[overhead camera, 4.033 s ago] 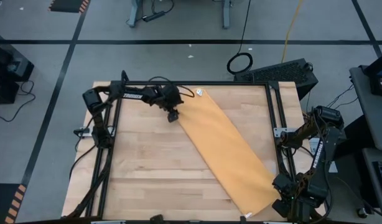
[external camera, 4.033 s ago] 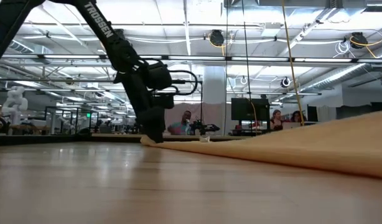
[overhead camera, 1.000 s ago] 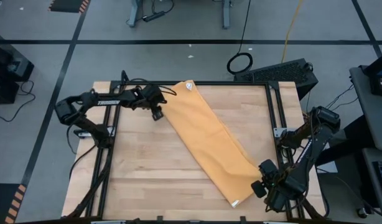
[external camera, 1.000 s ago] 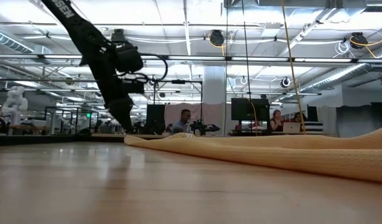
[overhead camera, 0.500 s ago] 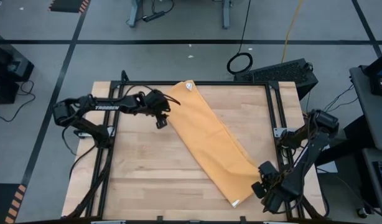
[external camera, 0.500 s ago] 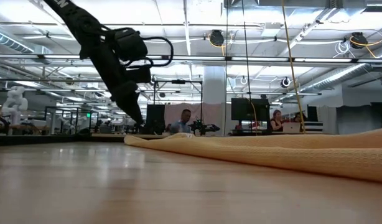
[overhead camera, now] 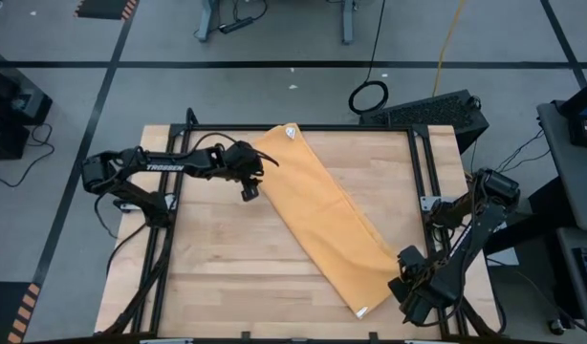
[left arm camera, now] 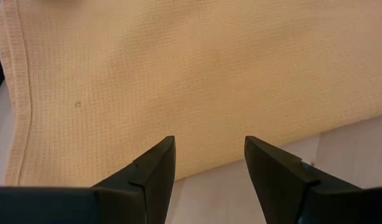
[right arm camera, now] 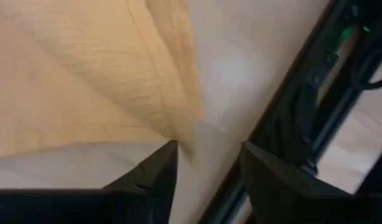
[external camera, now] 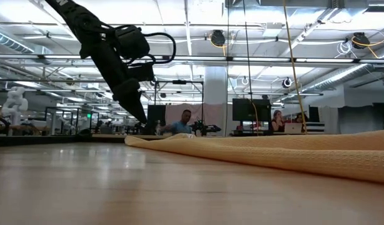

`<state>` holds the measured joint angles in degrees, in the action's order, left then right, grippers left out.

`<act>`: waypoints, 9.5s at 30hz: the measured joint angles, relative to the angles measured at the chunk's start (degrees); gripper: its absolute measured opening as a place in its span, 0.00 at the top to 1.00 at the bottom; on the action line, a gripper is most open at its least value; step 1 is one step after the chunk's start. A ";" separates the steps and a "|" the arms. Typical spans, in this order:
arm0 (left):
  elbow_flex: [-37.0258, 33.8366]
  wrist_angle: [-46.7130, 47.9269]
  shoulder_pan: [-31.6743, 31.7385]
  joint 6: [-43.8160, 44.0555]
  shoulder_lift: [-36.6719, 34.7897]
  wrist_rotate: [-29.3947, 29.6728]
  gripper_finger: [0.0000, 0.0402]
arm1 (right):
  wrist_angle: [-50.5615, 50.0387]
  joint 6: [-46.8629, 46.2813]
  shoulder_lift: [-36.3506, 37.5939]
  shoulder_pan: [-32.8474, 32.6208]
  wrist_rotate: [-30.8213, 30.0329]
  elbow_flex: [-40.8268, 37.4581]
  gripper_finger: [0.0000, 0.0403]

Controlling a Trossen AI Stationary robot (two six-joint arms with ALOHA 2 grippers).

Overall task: Roll towel
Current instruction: Fold the yellow towel

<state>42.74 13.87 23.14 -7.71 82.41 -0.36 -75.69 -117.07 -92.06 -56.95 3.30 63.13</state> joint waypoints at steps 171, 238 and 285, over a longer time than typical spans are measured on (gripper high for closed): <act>34.62 -22.31 20.55 -48.45 30.82 25.19 0.49 | 78.80 66.35 -17.70 41.22 -21.43 -11.76 0.99; 2.55 -9.56 -6.03 -9.76 19.21 -3.05 0.47 | 33.29 67.06 3.82 20.26 -22.80 -2.63 0.59; 1.36 -20.03 -50.65 38.52 22.80 15.45 0.47 | 80.65 94.03 3.77 46.49 -13.71 -28.96 1.00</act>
<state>44.10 -6.16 -27.51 30.81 105.21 15.08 4.97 -23.04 -88.29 -10.45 -10.42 34.18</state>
